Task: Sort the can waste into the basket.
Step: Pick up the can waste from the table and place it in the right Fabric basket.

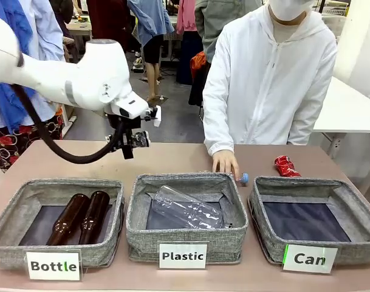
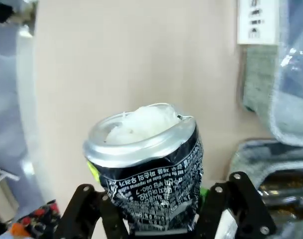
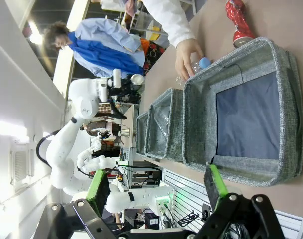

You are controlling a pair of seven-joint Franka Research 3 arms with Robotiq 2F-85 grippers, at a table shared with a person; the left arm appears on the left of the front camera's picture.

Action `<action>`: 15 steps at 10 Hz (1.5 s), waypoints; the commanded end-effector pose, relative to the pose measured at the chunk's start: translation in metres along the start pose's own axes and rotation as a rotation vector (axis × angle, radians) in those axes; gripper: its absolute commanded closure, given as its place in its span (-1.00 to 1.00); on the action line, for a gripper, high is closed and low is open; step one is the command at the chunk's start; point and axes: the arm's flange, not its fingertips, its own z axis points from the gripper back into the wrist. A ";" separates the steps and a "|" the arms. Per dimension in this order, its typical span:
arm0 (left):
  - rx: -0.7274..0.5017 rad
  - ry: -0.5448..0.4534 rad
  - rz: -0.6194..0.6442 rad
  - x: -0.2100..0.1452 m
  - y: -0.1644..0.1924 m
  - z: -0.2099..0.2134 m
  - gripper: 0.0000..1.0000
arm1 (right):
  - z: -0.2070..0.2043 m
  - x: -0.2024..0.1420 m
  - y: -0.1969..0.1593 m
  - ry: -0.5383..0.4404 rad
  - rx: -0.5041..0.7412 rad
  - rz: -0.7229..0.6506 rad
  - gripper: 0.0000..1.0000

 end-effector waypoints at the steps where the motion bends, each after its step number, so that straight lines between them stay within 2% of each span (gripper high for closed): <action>1: -0.025 -0.072 -0.066 -0.031 -0.058 0.042 1.00 | 0.001 0.003 0.001 -0.016 0.023 0.024 -1.00; 2: -0.108 -0.077 -0.189 -0.040 -0.093 0.056 1.00 | 0.001 0.003 0.001 -0.016 0.023 0.024 -1.00; 3: -0.050 -0.055 -0.187 -0.049 -0.130 0.064 1.00 | 0.001 0.003 0.001 -0.016 0.023 0.024 -1.00; 4: -0.011 -0.061 -0.252 -0.058 -0.162 0.065 1.00 | 0.001 0.003 0.001 -0.016 0.023 0.024 -1.00; 5: 0.019 -0.092 -0.233 -0.068 -0.172 0.062 1.00 | 0.001 0.003 0.001 -0.016 0.023 0.024 -1.00; 6: -0.054 -0.052 -0.190 -0.036 -0.128 0.063 1.00 | 0.001 0.003 0.001 -0.016 0.023 0.024 -1.00; 8: -0.054 -0.052 -0.190 -0.036 -0.128 0.063 1.00 | 0.001 0.003 0.001 -0.016 0.023 0.024 -1.00; 9: -0.035 -0.057 -0.214 -0.048 -0.157 0.065 1.00 | 0.001 0.003 0.001 -0.016 0.023 0.024 -1.00; 10: -0.024 -0.090 -0.320 -0.009 -0.156 0.059 1.00 | 0.001 0.003 0.001 -0.016 0.023 0.024 -1.00; 11: 0.035 -0.148 -0.435 -0.013 -0.158 0.080 1.00 | 0.001 0.003 0.001 -0.016 0.023 0.024 -1.00; 12: 0.086 -0.163 -0.407 -0.056 -0.150 0.106 1.00 | 0.001 0.003 0.001 -0.016 0.023 0.024 -1.00; 13: 0.085 -0.228 -0.361 -0.120 -0.152 0.115 1.00 | 0.001 0.003 0.001 -0.016 0.023 0.024 -1.00; 14: 0.111 -0.270 -0.357 -0.160 -0.173 0.114 1.00 | 0.001 0.003 0.001 -0.016 0.023 0.024 -1.00; 15: 0.125 -0.316 -0.369 -0.175 -0.192 0.113 1.00 | 0.001 0.003 0.001 -0.016 0.023 0.024 -1.00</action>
